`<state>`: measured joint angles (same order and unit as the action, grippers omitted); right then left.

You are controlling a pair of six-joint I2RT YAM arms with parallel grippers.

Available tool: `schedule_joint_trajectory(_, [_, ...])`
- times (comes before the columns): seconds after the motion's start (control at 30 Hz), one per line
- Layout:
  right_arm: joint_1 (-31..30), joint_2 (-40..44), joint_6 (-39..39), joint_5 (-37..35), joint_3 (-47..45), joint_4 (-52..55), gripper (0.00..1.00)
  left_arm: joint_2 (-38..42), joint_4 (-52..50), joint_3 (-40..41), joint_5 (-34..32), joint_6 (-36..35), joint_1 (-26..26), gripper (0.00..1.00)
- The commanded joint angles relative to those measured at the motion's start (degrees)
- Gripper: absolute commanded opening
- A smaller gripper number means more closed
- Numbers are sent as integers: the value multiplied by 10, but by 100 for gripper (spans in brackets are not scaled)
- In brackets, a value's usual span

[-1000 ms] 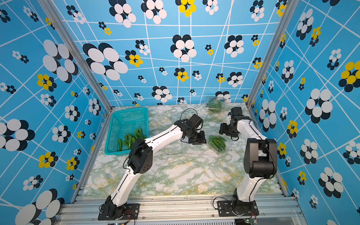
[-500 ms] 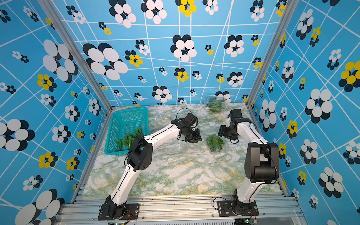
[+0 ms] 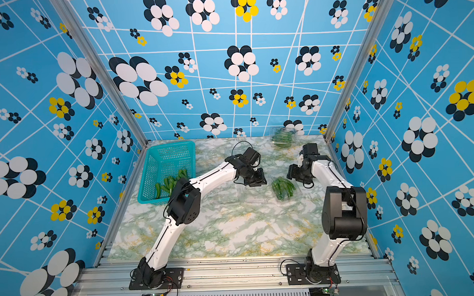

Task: Take small green peppers out of containers
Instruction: Adjust the packing box at the center of the board, then open the packing box at the center of the board.

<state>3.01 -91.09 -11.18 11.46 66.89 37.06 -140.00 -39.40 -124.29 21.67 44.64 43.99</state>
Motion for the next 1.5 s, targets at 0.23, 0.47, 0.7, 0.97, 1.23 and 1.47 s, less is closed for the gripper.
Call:
schedule_joint_trajectory(0.23, [-4, -54, 9, -8, 55, -2, 66, 37, 28, 40, 6, 11, -10, 36])
schedule_joint_trajectory(0.47, [-4, -78, 15, -4, 66, -6, 66, 24, 19, 13, 9, 11, -8, 36])
schedule_joint_trajectory(0.7, [-3, -87, 14, -1, 69, -9, 66, 21, 23, 8, 16, 15, -6, 36])
schedule_joint_trajectory(0.97, [-3, -95, 9, 5, 68, -19, 66, 11, 26, 6, 23, 21, -4, 36])
schedule_joint_trajectory(1.23, [-4, -95, 5, 15, 64, -27, 66, 1, 27, -3, 27, 24, -2, 36])
schedule_joint_trajectory(1.47, [-4, -94, 3, 16, 62, -30, 66, -3, 23, -7, 28, 23, 0, 36])
